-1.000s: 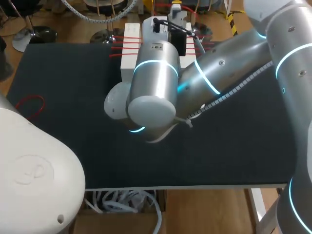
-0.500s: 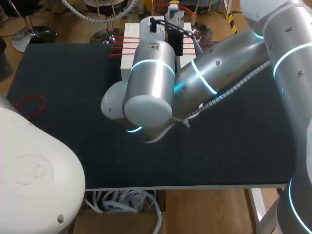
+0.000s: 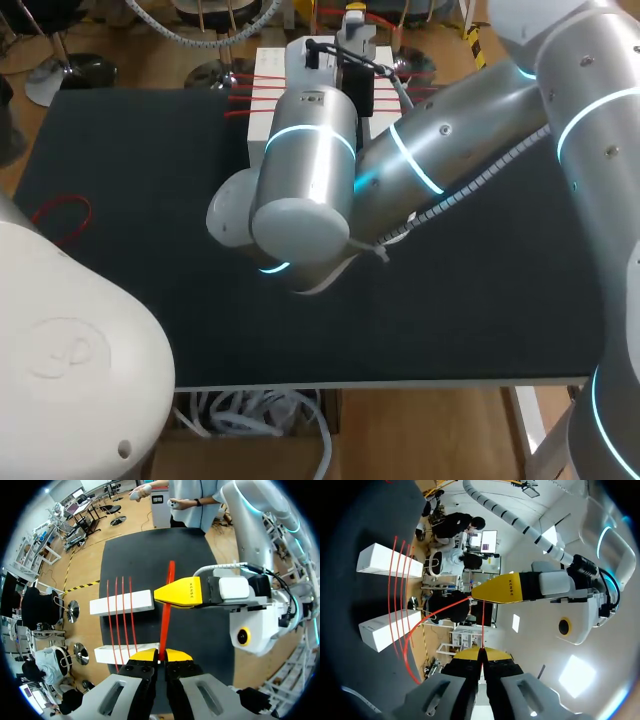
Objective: Grab the tape and strap the tape.
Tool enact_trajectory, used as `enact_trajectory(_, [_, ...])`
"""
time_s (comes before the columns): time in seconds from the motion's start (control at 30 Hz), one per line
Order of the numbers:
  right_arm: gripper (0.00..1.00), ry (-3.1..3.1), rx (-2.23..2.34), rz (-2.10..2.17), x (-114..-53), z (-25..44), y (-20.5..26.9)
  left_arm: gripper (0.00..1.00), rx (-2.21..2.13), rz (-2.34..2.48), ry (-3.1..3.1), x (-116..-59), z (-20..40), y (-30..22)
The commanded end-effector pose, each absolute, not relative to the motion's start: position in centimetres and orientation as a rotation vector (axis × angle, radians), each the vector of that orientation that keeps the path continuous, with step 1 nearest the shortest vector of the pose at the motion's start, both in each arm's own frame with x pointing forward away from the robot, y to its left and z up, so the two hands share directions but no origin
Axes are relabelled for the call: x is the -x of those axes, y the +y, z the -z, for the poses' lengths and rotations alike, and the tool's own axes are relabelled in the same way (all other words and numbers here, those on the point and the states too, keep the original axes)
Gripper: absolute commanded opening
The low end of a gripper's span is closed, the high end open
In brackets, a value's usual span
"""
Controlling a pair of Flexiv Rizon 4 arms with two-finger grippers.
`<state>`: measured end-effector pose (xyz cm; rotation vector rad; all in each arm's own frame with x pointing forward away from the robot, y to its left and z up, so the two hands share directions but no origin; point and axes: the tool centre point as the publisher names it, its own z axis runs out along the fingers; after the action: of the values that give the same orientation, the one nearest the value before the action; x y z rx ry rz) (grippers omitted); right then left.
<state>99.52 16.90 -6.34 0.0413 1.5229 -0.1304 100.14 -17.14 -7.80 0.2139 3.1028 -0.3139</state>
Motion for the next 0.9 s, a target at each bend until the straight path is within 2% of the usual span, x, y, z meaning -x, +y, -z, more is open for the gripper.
enact_trajectory(0.03, [0.0,1.528,-0.04,0.132,-99.6,6.1,16.8,0.0,-0.212,0.309,3.103,-100.1,7.7,-17.2])
enact_trajectory(0.9, [0.0,1.518,-0.047,0.125,-99.2,6.3,17.7,0.0,-0.212,0.309,3.103,-100.1,7.7,-17.2])
